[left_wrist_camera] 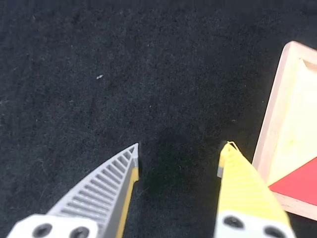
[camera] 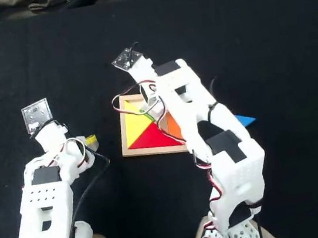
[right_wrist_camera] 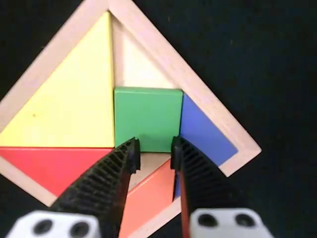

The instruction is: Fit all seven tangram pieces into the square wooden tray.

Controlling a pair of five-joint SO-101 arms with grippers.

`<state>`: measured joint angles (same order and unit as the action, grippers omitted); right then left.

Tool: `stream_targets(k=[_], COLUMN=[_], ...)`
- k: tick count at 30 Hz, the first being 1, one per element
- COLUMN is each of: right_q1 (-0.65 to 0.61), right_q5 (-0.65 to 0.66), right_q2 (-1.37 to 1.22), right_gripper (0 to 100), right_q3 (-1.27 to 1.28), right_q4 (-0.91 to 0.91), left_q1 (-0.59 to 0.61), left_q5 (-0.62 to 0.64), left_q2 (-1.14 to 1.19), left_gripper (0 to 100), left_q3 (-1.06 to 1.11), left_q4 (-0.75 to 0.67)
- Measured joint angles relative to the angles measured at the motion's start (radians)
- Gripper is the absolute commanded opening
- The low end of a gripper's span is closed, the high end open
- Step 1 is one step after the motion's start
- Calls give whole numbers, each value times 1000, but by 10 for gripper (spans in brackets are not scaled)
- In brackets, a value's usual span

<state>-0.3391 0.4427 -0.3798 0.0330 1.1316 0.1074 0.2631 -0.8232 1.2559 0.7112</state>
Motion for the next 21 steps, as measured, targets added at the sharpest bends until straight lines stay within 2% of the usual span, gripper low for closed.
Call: stream_targets(k=[6, 9, 13, 21], right_q1=[-9, -51, -95, -92], right_q5=[-23, -34, -34, -34], right_q2=[-11, -11, -54, -181], right_gripper=[96, 12, 12, 11], right_q3=[-75, -86, -97, -195], right_q4=[-3, -40, -75, -57], left_q1=[0, 0, 0, 0], left_q5=[0, 0, 0, 0], left_q2=[0, 0, 0, 0], left_gripper=[259, 259, 259, 259], left_q3=[0, 0, 0, 0], left_q4=[-5, -5, -5, -5])
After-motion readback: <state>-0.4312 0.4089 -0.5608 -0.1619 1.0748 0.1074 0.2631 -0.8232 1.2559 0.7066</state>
